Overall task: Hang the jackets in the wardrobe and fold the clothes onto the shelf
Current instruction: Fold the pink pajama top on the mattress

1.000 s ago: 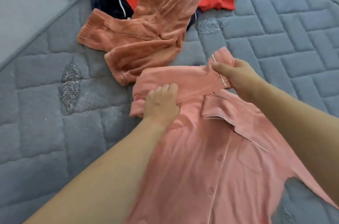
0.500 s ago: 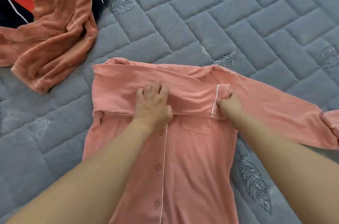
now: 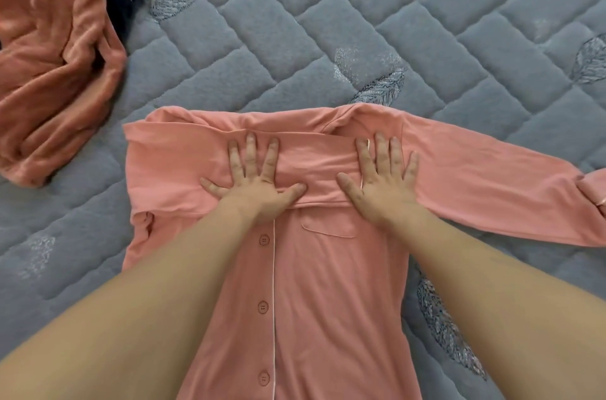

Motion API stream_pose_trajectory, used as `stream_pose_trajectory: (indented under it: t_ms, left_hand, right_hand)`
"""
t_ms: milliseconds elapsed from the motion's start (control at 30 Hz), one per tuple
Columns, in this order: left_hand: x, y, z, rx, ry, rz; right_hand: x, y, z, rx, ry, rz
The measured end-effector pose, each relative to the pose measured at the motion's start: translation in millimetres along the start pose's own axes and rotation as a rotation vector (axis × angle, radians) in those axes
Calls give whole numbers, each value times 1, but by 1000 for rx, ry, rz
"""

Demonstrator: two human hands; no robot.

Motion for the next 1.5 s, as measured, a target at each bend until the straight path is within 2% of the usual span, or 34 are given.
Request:
stream_pose_trajectory:
  t_ms: [133, 300, 333, 400, 467, 500, 567, 667, 833, 967, 1067, 1200, 1267, 1333, 1400, 1500]
  left_hand:
    - [1, -2, -1, -17, 13, -9]
    - [-4, -3, -1, -115, 112, -71]
    - [-6, -3, 7, -140, 141, -47]
    - [-13, -10, 51, -125, 192, 108]
    - [-6, -21, 126, 28, 209, 224]
    - [9, -25, 170, 128, 212, 203]
    - [52, -34, 253, 292, 228, 64]
    - [118, -51, 334, 375, 255, -174]
    - [151, -52, 347, 301, 344, -244]
    - [156, -45, 342, 312, 372, -230]
    - [158, -44, 342, 300, 365, -206]
    - [159, -40, 339, 292, 345, -219]
    - [158, -41, 341, 309, 328, -257]
    - [152, -43, 342, 346, 261, -283]
    - [132, -46, 340, 405, 88, -239]
    - [77, -59, 315, 463, -331, -1]
  right_hand:
    - [-13, 0, 21, -98, 19, 19]
    - [-18, -36, 145, 215, -23, 80]
    - [-19, -46, 171, 274, -58, 90]
    - [-21, -64, 223, 383, -92, 76]
    - [-24, -78, 269, 501, -34, 45]
    - [-26, -83, 287, 543, -2, 42]
    - [-35, -91, 313, 548, 7, 66]
    - [-49, -97, 347, 576, 20, 115]
    - [-32, -110, 433, 964, 446, 76]
    - [-22, -98, 475, 997, 756, 199]
    - [-15, -98, 489, 1052, 1152, 321]
    - [-2, -87, 488, 1062, 1300, 218]
    - [-8, -86, 479, 1068, 1415, 253]
    - [-15, -85, 458, 1033, 1632, 293]
    - [-31, -88, 431, 981, 1706, 373]
    - [-64, -88, 376, 847, 1652, 449]
Point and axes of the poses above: each hand's wrist, its own y-axis towards the middle knuckle, its own x-axis out of the palm, z = x × y, the point moved 10 cm from there along y, towards the middle knuckle, and after that the axes turned 8 degrees about x, right-handed, at the moved point
